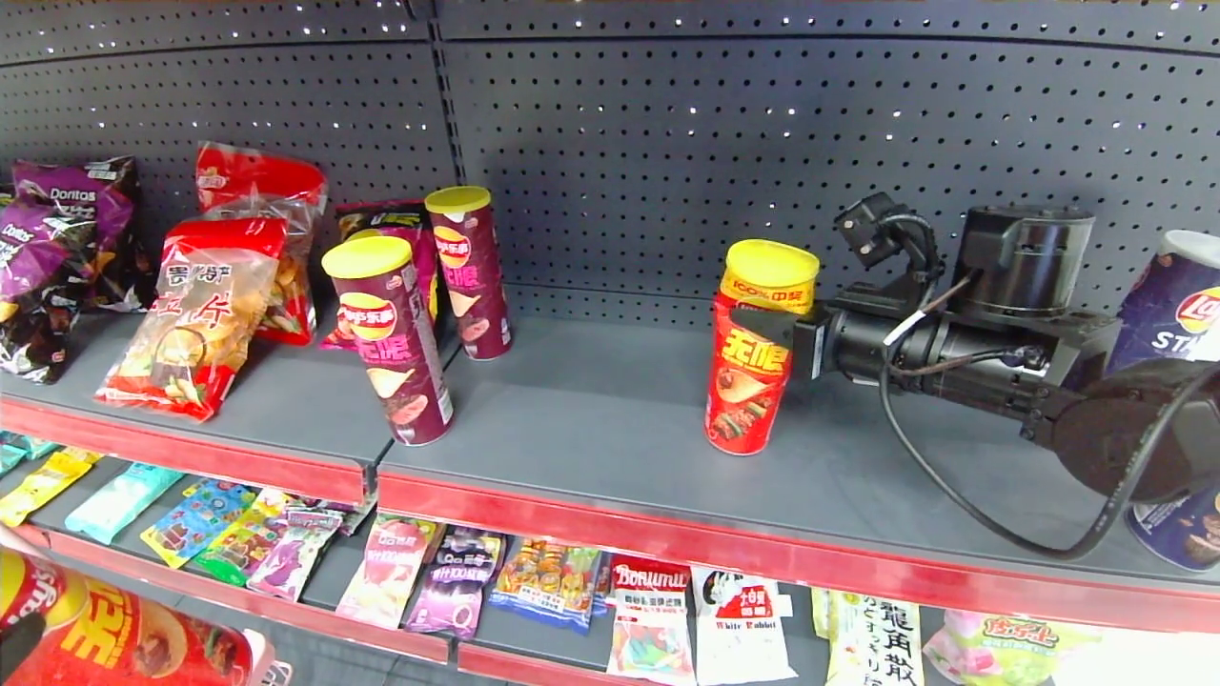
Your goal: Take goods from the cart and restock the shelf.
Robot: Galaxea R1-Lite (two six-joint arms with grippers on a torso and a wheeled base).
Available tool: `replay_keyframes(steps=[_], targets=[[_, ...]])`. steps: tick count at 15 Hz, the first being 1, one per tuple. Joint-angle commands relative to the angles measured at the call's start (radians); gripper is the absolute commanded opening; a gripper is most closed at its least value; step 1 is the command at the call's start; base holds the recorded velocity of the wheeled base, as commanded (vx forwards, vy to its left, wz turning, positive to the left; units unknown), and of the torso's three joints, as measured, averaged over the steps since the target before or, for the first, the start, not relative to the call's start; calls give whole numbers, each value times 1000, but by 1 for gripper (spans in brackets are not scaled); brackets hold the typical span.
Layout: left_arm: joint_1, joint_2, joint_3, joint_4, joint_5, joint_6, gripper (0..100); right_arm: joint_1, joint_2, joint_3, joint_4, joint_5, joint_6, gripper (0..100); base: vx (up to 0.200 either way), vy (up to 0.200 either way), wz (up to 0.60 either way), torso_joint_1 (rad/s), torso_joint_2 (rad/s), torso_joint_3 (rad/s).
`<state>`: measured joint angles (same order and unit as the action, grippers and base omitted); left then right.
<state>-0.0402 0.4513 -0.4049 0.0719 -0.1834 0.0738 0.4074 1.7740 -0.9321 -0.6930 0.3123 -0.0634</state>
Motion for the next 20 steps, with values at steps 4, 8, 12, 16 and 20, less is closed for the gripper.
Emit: replay_keyframes(steps=[4, 8, 12, 16, 20], targets=[[0, 1, -3, 0, -1, 0, 0, 45, -130, 65, -2, 1, 1, 0, 0, 0, 0, 0, 0, 0], [0, 7, -11, 0, -7, 1, 0, 82, -199, 187, -2, 4, -6, 0, 0, 0, 0, 0, 0, 0], [0, 24, -15, -3, -8, 6, 0, 68, -186, 177, -2, 48, -21, 0, 0, 0, 0, 0, 0, 0], [0, 17, -15, -4, -8, 6, 0, 25, -185, 177, -2, 110, -36, 0, 0, 0, 0, 0, 0, 0], [0, 18, -15, -6, -8, 7, 0, -7, -156, 182, -2, 160, -107, 0, 0, 0, 0, 0, 0, 0]])
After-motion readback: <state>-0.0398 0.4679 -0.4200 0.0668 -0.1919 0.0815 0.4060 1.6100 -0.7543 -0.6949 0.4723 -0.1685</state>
